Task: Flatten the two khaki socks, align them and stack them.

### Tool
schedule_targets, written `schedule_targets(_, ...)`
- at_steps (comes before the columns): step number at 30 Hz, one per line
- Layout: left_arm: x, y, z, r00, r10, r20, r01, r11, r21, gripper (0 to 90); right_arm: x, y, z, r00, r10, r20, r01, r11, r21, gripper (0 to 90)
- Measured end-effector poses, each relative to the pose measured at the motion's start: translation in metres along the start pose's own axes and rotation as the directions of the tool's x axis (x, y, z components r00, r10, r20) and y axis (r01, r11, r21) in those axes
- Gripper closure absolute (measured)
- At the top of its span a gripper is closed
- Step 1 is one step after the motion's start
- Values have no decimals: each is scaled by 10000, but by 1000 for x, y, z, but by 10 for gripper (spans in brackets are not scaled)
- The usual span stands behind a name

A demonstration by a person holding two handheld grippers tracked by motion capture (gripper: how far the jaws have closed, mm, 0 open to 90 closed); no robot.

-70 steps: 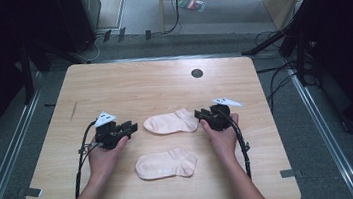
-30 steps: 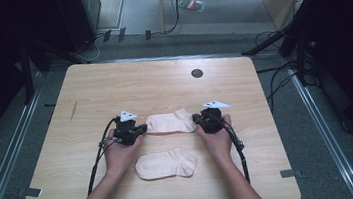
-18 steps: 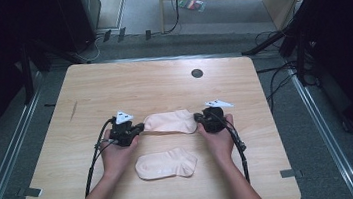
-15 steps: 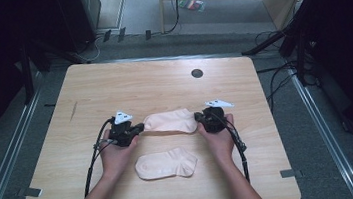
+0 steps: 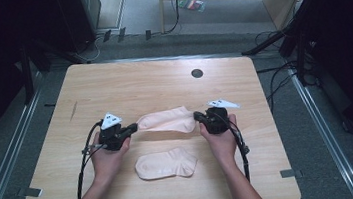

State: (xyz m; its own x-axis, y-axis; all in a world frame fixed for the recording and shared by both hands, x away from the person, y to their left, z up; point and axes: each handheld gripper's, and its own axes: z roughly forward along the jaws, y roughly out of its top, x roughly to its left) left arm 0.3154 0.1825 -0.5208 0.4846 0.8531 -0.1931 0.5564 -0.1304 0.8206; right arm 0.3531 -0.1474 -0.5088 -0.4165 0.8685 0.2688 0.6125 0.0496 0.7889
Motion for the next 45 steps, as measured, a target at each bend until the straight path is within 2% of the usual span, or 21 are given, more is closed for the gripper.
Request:
schedule_targets(2,-1,0,-6,9999,-80,152,83,9998,-203,900,1,0,-1,10000,-8,-27,8,10000,22,895)
schedule_targets(7,-4,-3,-19,9990,-51,440,67,9994,-351,900,9,-2,-9,9996,-79,-267,79,10000,13,894)
schedule_targets(8,-6,-6,-24,9982,-154,581,177,9991,-385,900,13,-4,-13,9991,-181,-379,182,9998,35,894)
schedule_targets(13,-9,-14,-36,9972,-164,736,192,9991,-365,900,20,-8,-22,9980,-302,-560,310,9994,141,894)
schedule_targets(16,-11,-23,-46,9960,-368,810,401,9984,-397,900,26,-11,-30,9964,-423,-734,437,9989,183,894)
schedule_targets(20,-15,-30,-53,9959,-327,849,351,9990,-276,900,32,-15,-37,9949,-540,-848,564,9981,260,894)
schedule_targets(25,-20,-36,-59,9950,-368,924,387,9991,-195,900,37,-23,-44,9934,-611,-967,650,9971,384,893)
schedule_targets(27,-22,-40,-62,9937,-501,1003,522,9985,-188,900,38,-27,-47,9929,-623,-1010,672,9967,461,893)
schedule_targets(36,-34,-51,-70,9932,-334,1119,328,9994,73,900,38,-46,-64,9925,-374,-1162,444,9973,585,893)
schedule_targets(39,-36,-55,-71,9918,-395,1214,377,9991,170,900,38,-49,-67,9929,-329,-1142,405,9971,643,893)
schedule_targets(45,-39,-63,-74,9919,-440,1189,417,9989,219,900,40,-60,-72,9917,-532,-1172,628,9948,803,891)
